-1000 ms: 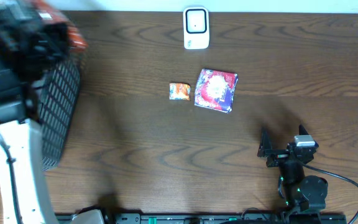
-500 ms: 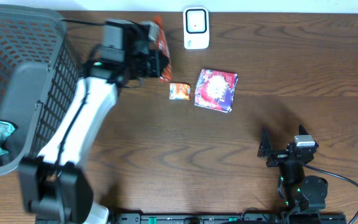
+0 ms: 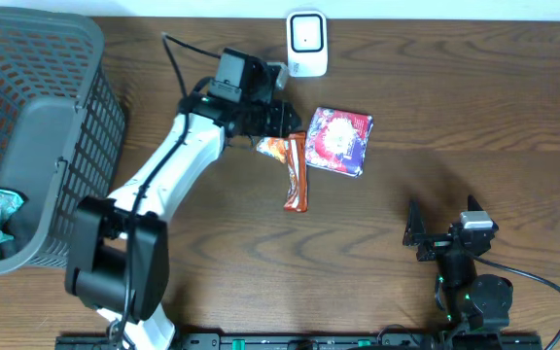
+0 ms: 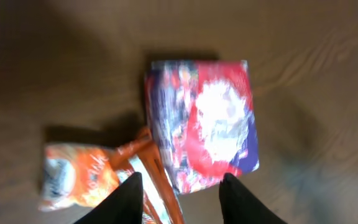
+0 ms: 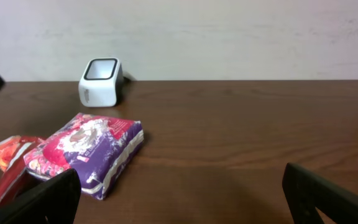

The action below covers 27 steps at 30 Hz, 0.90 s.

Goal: Scan the item barcode
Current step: 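Place the red bar wrapper on the table with the left gripper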

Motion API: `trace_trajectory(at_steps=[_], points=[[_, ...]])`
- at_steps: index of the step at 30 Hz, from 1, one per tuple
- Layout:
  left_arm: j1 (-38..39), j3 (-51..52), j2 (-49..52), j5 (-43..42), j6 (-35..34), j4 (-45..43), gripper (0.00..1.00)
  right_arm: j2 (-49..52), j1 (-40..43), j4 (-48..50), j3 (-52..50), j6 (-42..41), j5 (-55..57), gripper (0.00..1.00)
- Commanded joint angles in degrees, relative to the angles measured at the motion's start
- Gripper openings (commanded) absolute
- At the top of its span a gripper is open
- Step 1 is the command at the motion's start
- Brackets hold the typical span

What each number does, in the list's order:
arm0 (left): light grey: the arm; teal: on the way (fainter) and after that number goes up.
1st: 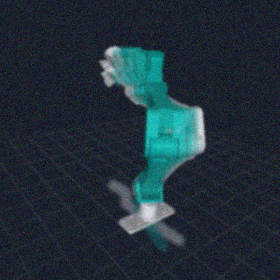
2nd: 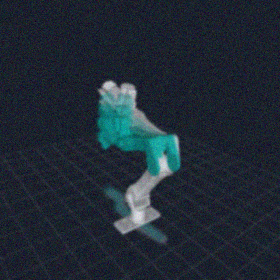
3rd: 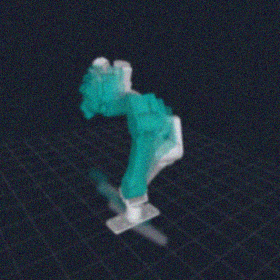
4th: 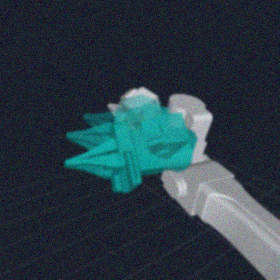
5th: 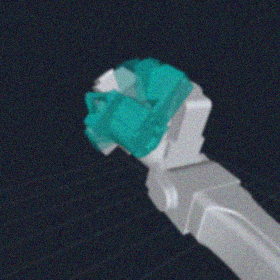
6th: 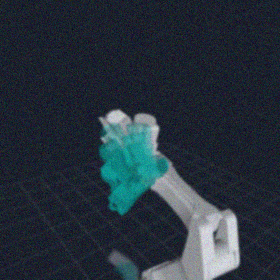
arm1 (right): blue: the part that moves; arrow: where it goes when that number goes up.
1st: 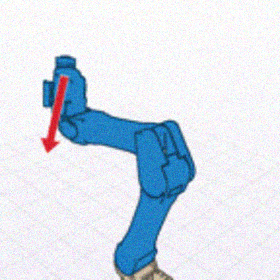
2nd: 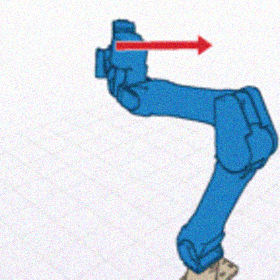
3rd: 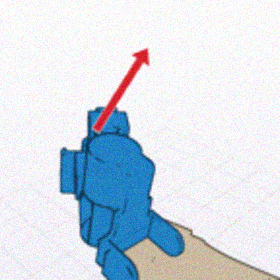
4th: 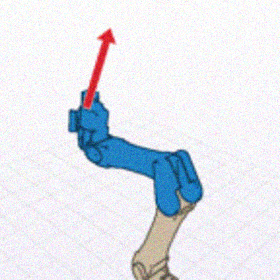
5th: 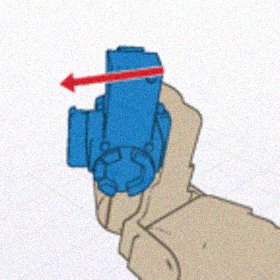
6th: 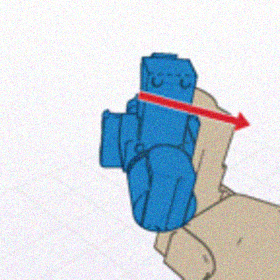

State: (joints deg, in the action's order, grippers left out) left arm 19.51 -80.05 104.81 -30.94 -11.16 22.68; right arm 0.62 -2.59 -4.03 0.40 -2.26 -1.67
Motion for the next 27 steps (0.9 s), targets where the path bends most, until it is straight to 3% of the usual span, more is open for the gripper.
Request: trace_trajectory(at_steps=[1, 2, 5, 10, 12, 14, 18, 23, 27], points=[[-4.74, -0.15, -8.92, 0.13, -0.50, -2.80, 0.41, -0.33, 0.39, -0.24, -0.09, 0.83, 0.07, 0.99], [-8.20, -0.15, -12.79, 0.20, -0.48, -4.76, 0.48, -0.33, 0.39, -0.24, -0.09, 0.83, 0.07, 0.99], [-15.32, -0.15, -18.49, 2.49, -0.48, -6.99, 0.49, -0.33, 0.39, -0.24, -0.09, 0.83, 0.07, 0.99], [-31.10, -0.13, -25.97, 16.33, 0.09, -1.81, 0.55, -0.33, 0.39, -0.24, -0.09, 0.83, 0.07, 0.99], [-36.26, -0.11, -27.06, 20.02, 4.55, 0.90, 0.55, -0.33, 0.39, -0.24, -0.09, 0.83, 0.07, 0.99], [-41.77, 0.11, -26.86, 26.67, 15.19, 4.04, 0.55, -0.33, 0.39, -0.24, -0.09, 0.83, 0.07, 0.99], [-45.99, 3.58, -25.03, 39.89, 28.89, 5.95, 0.55, -0.33, 0.39, -0.24, -0.09, 0.83, 0.07, 0.99], [-49.62, 8.59, -21.00, 50.18, 39.39, 5.35, 0.56, -0.33, 0.39, -0.24, -0.09, 0.83, 0.07, 0.99], [-53.20, 9.92, -18.16, 51.84, 41.40, 5.40, 0.56, -0.33, 0.39, -0.24, -0.09, 0.83, 0.07, 0.99]])
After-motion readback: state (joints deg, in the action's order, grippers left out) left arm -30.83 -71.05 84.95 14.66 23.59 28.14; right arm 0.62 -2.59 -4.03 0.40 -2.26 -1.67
